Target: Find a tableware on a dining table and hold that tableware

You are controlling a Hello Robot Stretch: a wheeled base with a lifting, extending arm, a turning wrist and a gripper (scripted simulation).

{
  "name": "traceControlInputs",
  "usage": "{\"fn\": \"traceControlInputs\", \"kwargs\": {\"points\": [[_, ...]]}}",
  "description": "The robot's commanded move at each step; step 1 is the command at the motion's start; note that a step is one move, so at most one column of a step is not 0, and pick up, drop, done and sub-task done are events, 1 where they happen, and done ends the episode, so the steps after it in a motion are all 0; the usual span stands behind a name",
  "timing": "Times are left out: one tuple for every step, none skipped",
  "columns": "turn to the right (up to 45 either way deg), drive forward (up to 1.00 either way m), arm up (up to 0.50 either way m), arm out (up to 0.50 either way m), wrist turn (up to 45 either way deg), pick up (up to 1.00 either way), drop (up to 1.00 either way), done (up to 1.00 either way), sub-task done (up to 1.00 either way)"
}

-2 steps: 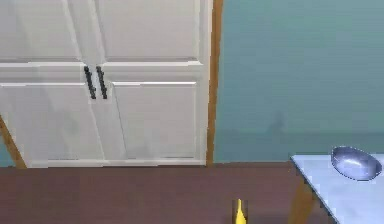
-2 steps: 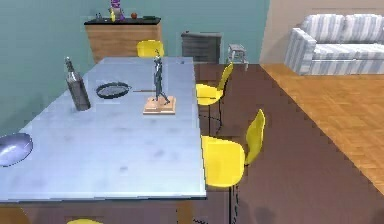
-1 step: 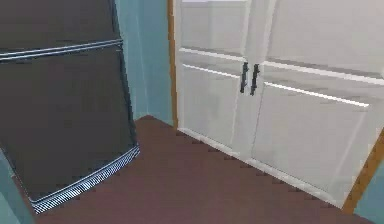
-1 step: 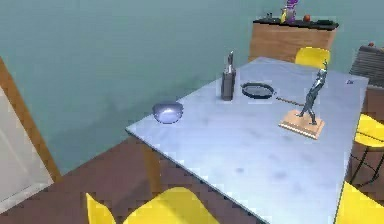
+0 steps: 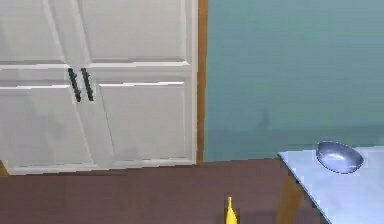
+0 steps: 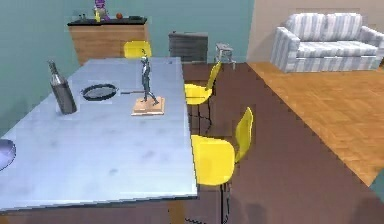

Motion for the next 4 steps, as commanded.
{"fn": "traceControlInputs", "kwargs": {"points": [[45.0,0.0,0.0,0.0,0.0,0.0,0.0,0.0,0.0],[45.0,0.0,0.0,0.0,0.0,0.0,0.0,0.0,0.0],[21.0,0.0,0.0,0.0,0.0,0.0,0.0,0.0,0.0],[0.0,0.1,0.0,0.0,0.0,0.0,0.0,0.0,0.0]]}}
